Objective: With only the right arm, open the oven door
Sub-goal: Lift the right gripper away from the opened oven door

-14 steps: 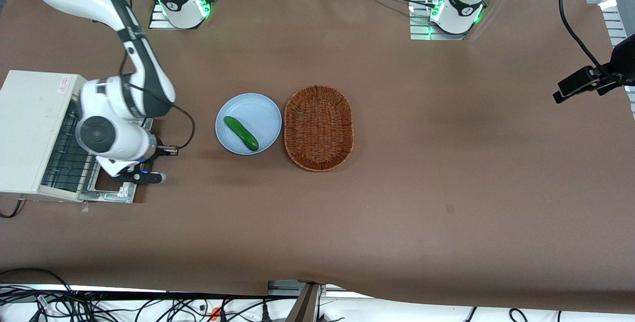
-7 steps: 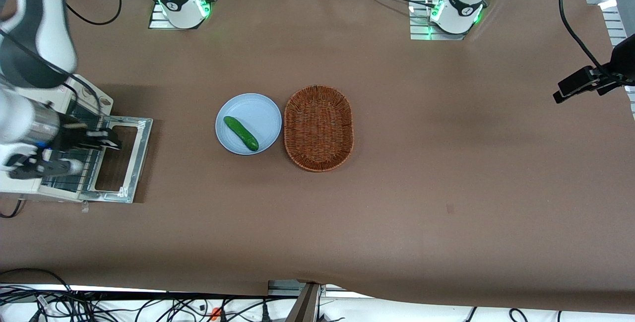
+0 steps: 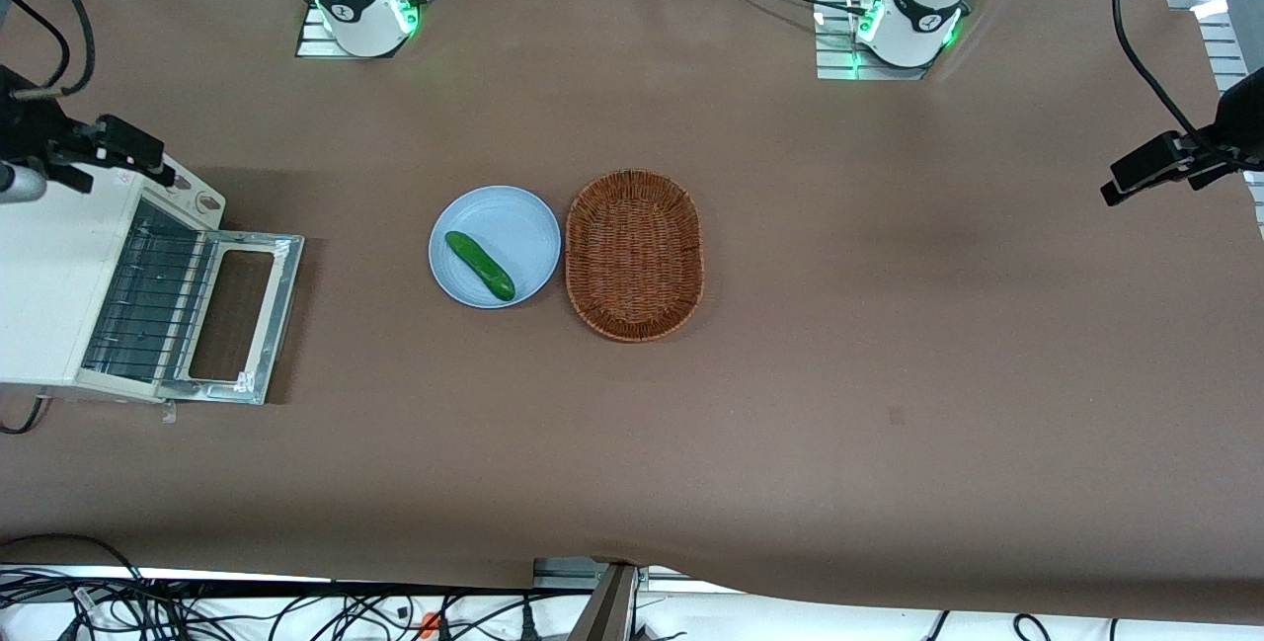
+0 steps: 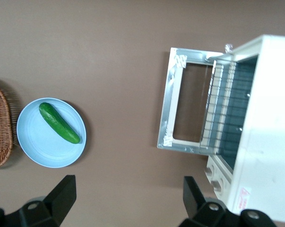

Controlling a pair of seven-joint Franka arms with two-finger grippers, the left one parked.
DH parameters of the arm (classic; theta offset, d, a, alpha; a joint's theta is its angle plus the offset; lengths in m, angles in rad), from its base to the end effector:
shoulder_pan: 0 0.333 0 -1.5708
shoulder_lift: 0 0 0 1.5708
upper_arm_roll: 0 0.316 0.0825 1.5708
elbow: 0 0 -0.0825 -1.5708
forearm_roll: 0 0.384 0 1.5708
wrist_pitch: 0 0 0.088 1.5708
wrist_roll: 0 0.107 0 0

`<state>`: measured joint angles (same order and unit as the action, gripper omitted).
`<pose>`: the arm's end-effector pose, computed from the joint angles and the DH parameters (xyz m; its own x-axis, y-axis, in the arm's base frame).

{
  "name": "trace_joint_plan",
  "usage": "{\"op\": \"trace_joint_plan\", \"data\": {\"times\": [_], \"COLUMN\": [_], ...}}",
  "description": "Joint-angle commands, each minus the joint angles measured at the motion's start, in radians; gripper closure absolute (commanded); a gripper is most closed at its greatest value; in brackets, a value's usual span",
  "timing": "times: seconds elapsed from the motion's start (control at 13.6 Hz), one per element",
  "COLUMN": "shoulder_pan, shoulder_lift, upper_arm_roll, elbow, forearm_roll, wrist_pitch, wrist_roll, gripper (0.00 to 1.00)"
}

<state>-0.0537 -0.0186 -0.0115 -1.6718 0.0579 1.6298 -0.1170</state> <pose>0.5508 -0.0301 0.5922 0.9987 0.0482 -0.0166 0.0471 -0.9971 -0.0602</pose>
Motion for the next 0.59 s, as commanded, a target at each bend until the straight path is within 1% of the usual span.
{"op": "trace_joint_plan", "data": {"times": [0.0,0.15,0.3,0.52], "shoulder_pan": [-0.011,-0.006,-0.005,-0.006], "shoulder_lift": [-0.026,0.014,0.012,0.016], "upper_arm_roll": [0.005,0.004,0.005,0.001], "elbow": [-0.046,-0.022,-0.02,-0.02], "forearm_roll": [-0.012,-0.01,-0.013,-0.013], "wrist_pitch": [-0.034,-0.044,-0.07,-0.07], "wrist_roll": [-0.004,-0.009,0.002,-0.007], "gripper": [0.0,0.0,0.0,0.0]}}
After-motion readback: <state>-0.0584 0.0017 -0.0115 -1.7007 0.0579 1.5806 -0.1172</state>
